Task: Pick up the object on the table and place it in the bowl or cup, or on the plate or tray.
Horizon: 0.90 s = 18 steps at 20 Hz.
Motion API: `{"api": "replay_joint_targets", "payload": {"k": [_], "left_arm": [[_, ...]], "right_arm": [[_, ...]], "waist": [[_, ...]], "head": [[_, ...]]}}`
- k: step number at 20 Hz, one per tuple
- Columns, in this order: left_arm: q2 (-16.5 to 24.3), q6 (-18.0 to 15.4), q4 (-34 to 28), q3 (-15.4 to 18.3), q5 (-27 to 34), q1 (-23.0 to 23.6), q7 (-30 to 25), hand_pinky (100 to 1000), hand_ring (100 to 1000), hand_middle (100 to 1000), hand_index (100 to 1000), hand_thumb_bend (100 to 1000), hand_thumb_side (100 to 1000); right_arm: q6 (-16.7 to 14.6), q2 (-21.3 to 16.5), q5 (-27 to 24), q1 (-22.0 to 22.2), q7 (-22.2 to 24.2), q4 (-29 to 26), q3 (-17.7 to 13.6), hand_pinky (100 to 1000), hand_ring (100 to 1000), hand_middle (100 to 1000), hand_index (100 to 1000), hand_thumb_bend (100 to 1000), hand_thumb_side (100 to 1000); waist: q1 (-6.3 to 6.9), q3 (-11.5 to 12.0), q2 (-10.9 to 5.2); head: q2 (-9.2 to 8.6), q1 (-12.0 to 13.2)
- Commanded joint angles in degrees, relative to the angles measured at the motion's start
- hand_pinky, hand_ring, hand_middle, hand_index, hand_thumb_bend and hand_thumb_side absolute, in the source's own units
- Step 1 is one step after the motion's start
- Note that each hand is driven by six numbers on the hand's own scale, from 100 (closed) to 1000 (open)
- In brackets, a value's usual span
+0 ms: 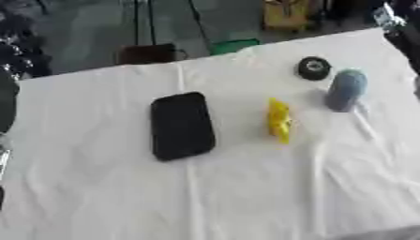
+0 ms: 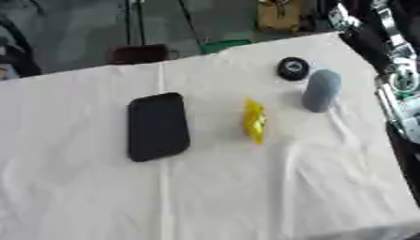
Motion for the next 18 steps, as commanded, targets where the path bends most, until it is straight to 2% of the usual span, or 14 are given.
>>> {"api": "replay_joint_targets", "payload": {"k": [1, 4, 6, 10, 13, 18], "left_arm": [[0.6, 0.3, -0.4, 0.5, -0.5, -0.8, 0.2, 724, 809, 867, 896, 742, 968], [0.4, 0.5, -0.2, 0.4, -0.6, -0.7, 0.2, 724, 809, 867, 896, 737, 969], [0.2, 0.6, -0.3, 0.4, -0.7, -0.7, 0.2, 724, 809, 868, 897, 734, 968], [0.2, 0.6, -0.3, 0.3, -0.7, -0.7, -0.2, 728, 812, 871, 899, 720, 970], [0.1, 0.4, -0.5, 0.1, -0.3, -0.8, -1.0, 733, 818, 877, 905, 662, 979], [0.1, 0.4, -0.5, 0.0, -0.1, -0.9, -1.5, 732, 819, 878, 905, 638, 982]], "right_arm": [[0.2, -1.7, 0.6, -1.3, 0.0, -0.3, -0.2, 688, 793, 839, 858, 293, 681], [0.2, -1.7, 0.6, -1.2, 0.1, -0.3, -0.1, 688, 793, 839, 860, 293, 682], [0.2, -1.6, 0.5, -1.1, 0.3, -0.2, -0.1, 692, 795, 842, 864, 277, 684], [-0.1, -1.5, 0.1, -1.0, 0.8, -0.3, -0.2, 700, 799, 845, 868, 259, 684], [-0.1, -1.6, 0.1, -1.0, 1.0, -0.2, -0.2, 701, 799, 846, 868, 256, 681], [0.1, -1.6, 0.5, -1.1, 1.0, 0.1, -0.3, 700, 799, 845, 872, 261, 677]], "waist": [[-0.27, -0.1, -1.01], [-0.12, -0.1, -1.25], [-0.09, -0.2, -1.31], [-0.17, -0.2, -1.32], [-0.23, -0.3, -1.29], [-0.28, -0.2, -1.34]], "head": [[0.27, 2.4], [0.27, 8.2], [0.27, 9.2], [0.27, 8.6], [0.27, 7.3], [0.27, 5.5]]}}
